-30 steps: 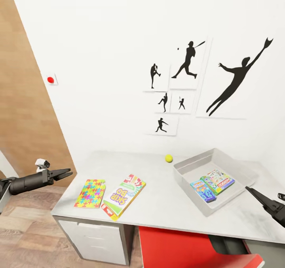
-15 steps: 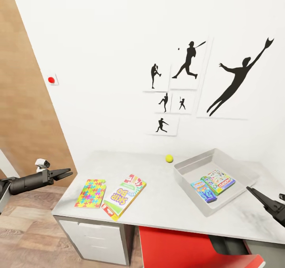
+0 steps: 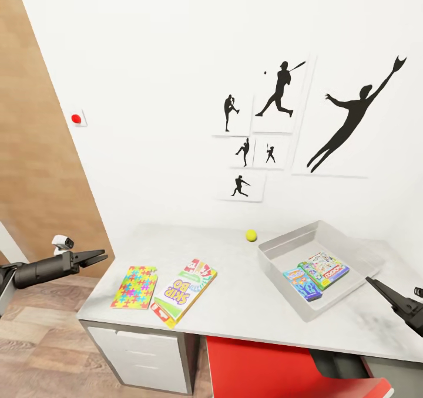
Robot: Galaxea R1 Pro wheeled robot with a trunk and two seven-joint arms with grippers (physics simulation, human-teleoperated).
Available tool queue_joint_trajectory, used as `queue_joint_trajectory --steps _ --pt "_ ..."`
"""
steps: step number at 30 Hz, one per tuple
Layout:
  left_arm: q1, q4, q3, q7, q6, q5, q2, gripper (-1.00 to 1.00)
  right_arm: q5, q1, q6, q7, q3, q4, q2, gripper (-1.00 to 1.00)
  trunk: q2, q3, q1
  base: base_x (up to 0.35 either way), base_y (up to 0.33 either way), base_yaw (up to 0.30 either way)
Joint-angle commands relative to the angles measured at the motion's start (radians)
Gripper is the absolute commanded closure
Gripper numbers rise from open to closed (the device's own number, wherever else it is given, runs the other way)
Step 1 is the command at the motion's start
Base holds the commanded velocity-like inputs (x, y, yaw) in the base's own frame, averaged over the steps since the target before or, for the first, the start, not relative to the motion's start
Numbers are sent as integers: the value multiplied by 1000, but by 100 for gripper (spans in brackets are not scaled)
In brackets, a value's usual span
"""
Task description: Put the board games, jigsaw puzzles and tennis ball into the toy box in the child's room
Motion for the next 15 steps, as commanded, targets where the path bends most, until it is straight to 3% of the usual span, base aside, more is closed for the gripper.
queue_joint_trajectory --steps 1,15 --pt "-1 0 0 -4 11 -1 0 -100 -1 -1 10 3 -1 0 0 -100 -2 -2 1 0 0 0" --pt "-1 -2 0 -4 11 -1 1 -100 -4 0 9 4 -1 0 0 -100 -2 14 1 -37 33 0"
